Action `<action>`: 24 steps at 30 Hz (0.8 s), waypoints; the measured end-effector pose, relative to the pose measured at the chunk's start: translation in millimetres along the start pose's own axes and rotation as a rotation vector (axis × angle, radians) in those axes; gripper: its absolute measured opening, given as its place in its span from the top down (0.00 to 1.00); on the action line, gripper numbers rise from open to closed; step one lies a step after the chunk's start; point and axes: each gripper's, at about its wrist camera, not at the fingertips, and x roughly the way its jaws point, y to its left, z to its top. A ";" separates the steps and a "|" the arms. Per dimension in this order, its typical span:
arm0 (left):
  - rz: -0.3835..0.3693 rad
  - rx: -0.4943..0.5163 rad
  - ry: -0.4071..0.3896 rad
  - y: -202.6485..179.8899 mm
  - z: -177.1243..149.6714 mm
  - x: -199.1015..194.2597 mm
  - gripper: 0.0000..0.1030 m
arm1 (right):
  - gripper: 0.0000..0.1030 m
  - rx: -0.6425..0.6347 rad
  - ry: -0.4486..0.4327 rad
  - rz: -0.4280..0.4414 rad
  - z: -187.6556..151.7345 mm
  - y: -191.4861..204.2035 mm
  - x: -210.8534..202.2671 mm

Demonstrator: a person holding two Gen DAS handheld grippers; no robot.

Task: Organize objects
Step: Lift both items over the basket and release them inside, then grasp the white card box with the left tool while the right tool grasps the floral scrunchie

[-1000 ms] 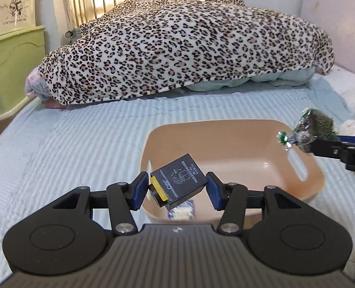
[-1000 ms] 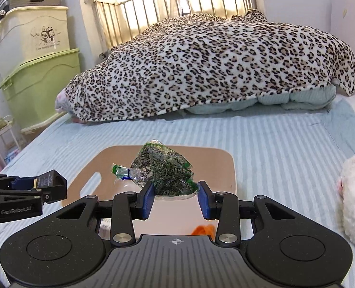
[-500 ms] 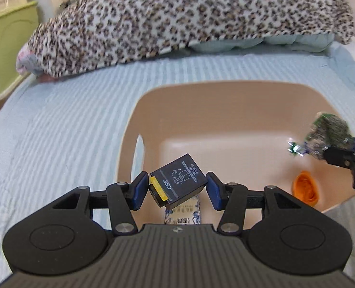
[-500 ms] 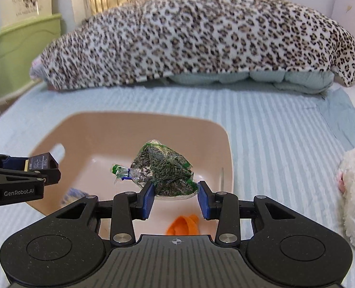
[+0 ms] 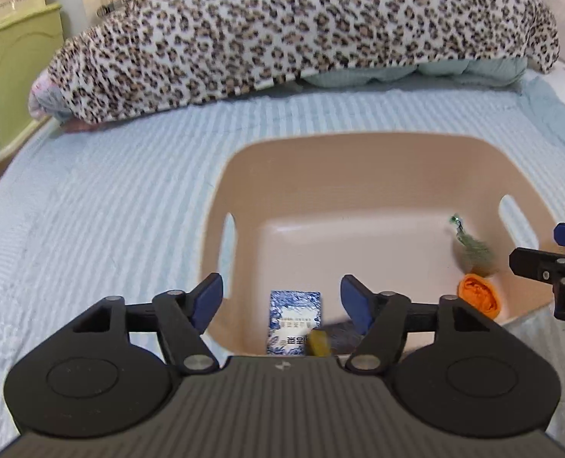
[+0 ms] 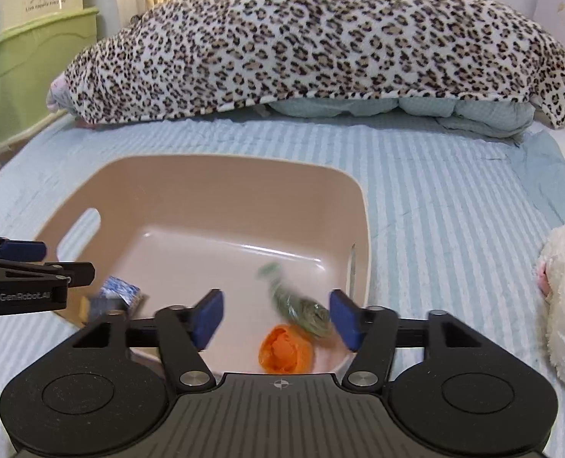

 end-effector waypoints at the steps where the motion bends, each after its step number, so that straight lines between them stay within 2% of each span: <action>1: -0.003 0.000 -0.007 1.8 0.0 -6.6 0.28 | 0.28 -0.004 -0.011 0.000 -0.7 0.7 -6.3; 3: -0.003 0.004 -0.015 3.0 -2.8 -21.1 0.21 | 0.23 -0.015 -0.034 -0.006 -1.5 2.1 -17.0; 5: 0.002 0.012 -0.028 4.3 -7.4 -35.3 0.13 | 0.11 -0.019 -0.054 -0.008 -2.9 2.6 -28.8; 7: -0.003 0.025 -0.033 5.2 -14.0 -47.2 0.12 | 0.05 -0.009 -0.060 -0.002 -5.1 1.6 -38.1; 11: -0.021 0.029 -0.015 8.5 -29.9 -62.2 0.12 | 0.00 0.007 -0.057 0.019 -12.5 -0.8 -54.5; 15: -0.042 0.028 0.035 9.4 -48.2 -65.1 0.11 | 0.00 -0.005 -0.044 0.021 -25.7 -1.5 -64.5; 22: -0.061 0.029 0.121 9.1 -74.9 -50.5 0.11 | 0.00 -0.040 0.047 0.008 -59.0 -0.8 -56.6; 24: -0.045 0.024 0.134 9.5 -80.5 -44.0 0.11 | 0.00 -0.036 0.079 0.007 -67.6 -2.1 -51.1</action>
